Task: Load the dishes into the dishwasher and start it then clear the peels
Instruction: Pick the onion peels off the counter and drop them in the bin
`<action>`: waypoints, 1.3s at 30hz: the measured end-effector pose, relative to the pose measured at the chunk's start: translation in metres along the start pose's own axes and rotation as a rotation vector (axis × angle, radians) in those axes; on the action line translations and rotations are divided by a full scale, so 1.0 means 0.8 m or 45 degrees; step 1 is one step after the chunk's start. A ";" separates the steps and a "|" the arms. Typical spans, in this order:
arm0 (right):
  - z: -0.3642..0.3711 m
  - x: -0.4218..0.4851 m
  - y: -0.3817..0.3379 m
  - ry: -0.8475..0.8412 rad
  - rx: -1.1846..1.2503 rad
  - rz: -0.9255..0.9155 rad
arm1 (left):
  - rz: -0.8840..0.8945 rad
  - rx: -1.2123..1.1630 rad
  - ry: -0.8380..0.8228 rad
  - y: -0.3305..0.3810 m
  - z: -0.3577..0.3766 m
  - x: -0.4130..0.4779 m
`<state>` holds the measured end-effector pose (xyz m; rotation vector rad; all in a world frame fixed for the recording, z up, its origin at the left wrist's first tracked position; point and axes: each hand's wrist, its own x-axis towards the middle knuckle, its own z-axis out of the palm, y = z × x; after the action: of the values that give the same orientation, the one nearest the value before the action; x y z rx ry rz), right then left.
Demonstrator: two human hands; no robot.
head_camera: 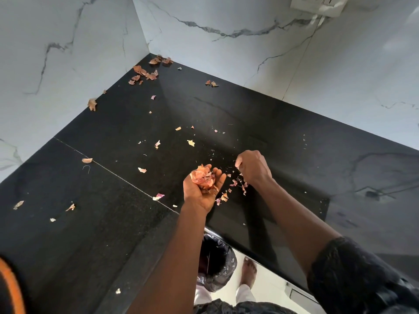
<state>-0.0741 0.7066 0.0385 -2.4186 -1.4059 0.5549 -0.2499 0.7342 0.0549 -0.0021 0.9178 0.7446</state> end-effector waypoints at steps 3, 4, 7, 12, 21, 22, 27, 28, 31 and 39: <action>-0.018 -0.001 -0.002 0.053 0.370 0.234 | 0.016 -0.002 0.010 0.001 0.001 0.001; -0.028 -0.008 -0.009 0.070 0.555 0.303 | 0.023 -0.005 0.012 0.001 0.001 0.002; -0.052 -0.044 -0.043 0.082 0.976 0.265 | 0.029 -0.016 0.015 0.001 0.001 0.004; -0.040 -0.096 -0.112 0.170 0.821 -0.061 | 0.029 0.069 0.050 -0.001 -0.003 -0.002; 0.002 -0.124 -0.147 0.441 0.974 0.079 | -0.003 0.144 0.004 0.021 -0.026 -0.013; 0.004 -0.127 -0.148 0.482 1.099 0.182 | -0.014 0.124 -0.024 0.024 -0.027 -0.014; 0.034 -0.145 -0.152 0.398 1.737 0.560 | 0.023 0.172 -0.095 0.024 -0.043 -0.023; 0.041 -0.149 -0.155 0.365 1.852 0.606 | 0.033 0.181 -0.100 0.023 -0.047 -0.027; 0.056 -0.166 -0.163 0.307 2.145 0.741 | 0.037 0.171 -0.093 0.017 -0.059 -0.043; 0.076 -0.246 -0.161 0.198 2.383 0.878 | 0.166 0.030 -0.032 -0.017 -0.117 -0.097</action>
<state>-0.2891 0.5998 0.0763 -1.0935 0.3125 1.0521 -0.3391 0.6504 0.0480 0.0886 0.9090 0.8532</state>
